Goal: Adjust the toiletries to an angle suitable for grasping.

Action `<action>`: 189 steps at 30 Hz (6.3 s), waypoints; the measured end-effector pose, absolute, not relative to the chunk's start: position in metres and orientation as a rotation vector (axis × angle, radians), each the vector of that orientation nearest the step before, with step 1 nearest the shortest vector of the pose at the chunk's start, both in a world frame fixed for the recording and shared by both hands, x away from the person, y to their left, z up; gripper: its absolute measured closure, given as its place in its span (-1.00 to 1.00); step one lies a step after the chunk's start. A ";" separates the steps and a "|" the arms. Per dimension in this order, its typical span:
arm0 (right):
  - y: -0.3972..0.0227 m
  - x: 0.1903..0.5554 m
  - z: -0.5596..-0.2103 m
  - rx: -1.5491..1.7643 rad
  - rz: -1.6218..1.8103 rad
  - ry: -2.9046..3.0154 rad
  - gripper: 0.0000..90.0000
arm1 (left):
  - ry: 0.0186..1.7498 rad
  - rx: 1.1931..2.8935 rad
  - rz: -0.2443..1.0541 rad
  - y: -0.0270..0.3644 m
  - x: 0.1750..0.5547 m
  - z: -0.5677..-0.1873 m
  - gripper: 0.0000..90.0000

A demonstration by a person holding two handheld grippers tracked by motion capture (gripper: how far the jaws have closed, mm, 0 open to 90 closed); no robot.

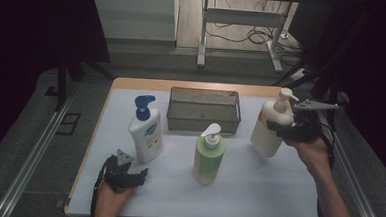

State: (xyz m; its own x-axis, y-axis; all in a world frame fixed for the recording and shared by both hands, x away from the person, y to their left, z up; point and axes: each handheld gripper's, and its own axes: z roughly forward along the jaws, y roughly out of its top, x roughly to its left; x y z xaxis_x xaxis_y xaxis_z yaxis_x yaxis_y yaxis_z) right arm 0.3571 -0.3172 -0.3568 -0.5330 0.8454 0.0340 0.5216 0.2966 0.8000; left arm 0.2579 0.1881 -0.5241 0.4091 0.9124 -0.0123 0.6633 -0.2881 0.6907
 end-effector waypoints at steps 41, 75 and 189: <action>-0.219 0.385 -0.314 1.097 1.196 2.203 -0.18 | 1.339 2.044 0.511 0.188 0.258 -0.524 -0.69; -0.156 0.441 -0.322 1.133 1.219 2.136 -0.18 | 1.339 2.044 0.513 0.188 0.258 -0.524 -0.69; -0.169 0.430 -0.422 1.126 1.208 2.317 0.00 | 1.336 2.048 0.516 0.188 0.258 -0.524 -0.68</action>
State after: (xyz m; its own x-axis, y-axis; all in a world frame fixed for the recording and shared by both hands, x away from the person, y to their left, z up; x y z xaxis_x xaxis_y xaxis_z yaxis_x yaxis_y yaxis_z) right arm 0.4298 -0.1691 -0.4224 -0.6501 0.7544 0.0913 0.5068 0.3409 0.7918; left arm 0.2583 0.1882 -0.5242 0.4087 0.9125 -0.0156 0.6649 -0.2860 0.6900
